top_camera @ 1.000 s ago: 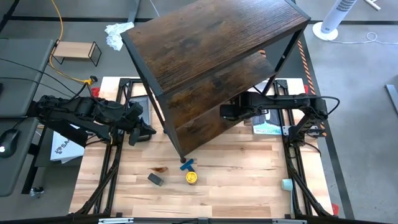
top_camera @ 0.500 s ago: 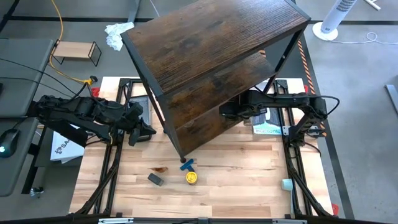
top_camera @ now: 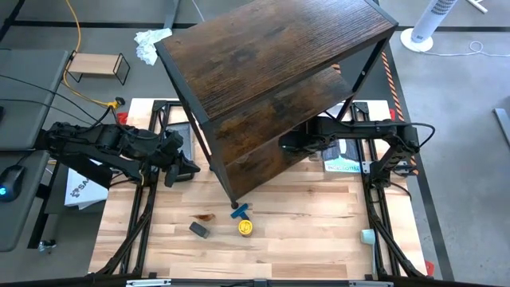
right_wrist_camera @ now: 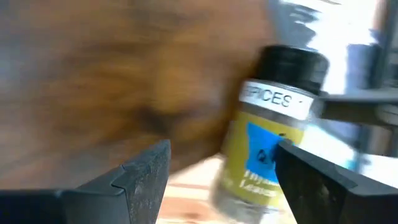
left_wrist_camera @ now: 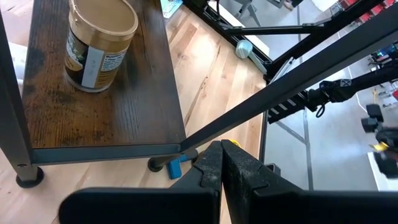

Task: Shelf spices
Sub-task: Remove the black seasoning bottle from the shelf

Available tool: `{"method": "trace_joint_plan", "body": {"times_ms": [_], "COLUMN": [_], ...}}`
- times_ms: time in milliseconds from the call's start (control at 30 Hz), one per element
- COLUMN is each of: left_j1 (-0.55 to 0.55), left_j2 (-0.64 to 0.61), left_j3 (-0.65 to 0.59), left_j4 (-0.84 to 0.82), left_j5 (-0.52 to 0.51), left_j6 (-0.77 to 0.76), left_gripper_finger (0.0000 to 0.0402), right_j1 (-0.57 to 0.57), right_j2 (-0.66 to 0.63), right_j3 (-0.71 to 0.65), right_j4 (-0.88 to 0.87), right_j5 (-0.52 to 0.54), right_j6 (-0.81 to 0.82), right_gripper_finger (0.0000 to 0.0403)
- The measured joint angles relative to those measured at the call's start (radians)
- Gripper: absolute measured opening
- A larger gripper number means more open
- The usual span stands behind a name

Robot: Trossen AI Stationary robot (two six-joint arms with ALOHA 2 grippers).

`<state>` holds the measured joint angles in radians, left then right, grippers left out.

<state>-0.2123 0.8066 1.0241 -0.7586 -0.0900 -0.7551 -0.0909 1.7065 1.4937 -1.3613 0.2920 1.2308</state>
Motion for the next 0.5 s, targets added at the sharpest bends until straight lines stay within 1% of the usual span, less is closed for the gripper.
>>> {"method": "trace_joint_plan", "body": {"times_ms": [100,200,300,367,400,500], "left_j1": [0.0,0.0,0.0,0.0,0.0,0.0], "left_j2": [0.0,0.0,0.0,0.0,0.0,0.0], "left_j3": [0.0,0.0,0.0,0.0,0.0,0.0], "left_j4": [0.0,0.0,0.0,0.0,0.0,0.0], "left_j5": [0.0,0.0,0.001,0.001,0.001,0.007], "left_j6": [0.0,0.0,0.0,-0.004,-0.01,-0.023], "left_gripper_finger": [0.0,0.0,0.0,0.0,0.0,0.0], "right_j1": [0.033,0.064,0.085,0.094,0.1,0.152], "right_j2": [0.006,0.005,0.003,0.004,0.004,0.004], "right_j3": [0.028,0.082,0.129,0.151,0.157,0.139], "right_j4": [0.122,0.177,0.118,0.071,0.046,0.062], "right_j5": [-0.015,0.037,0.116,0.127,0.107,-0.039], "right_j6": [-0.054,-0.106,-0.109,-0.097,-0.082,-0.087], "right_gripper_finger": [0.0273,0.0273,0.0273,0.0273,0.0273,0.0273]}}
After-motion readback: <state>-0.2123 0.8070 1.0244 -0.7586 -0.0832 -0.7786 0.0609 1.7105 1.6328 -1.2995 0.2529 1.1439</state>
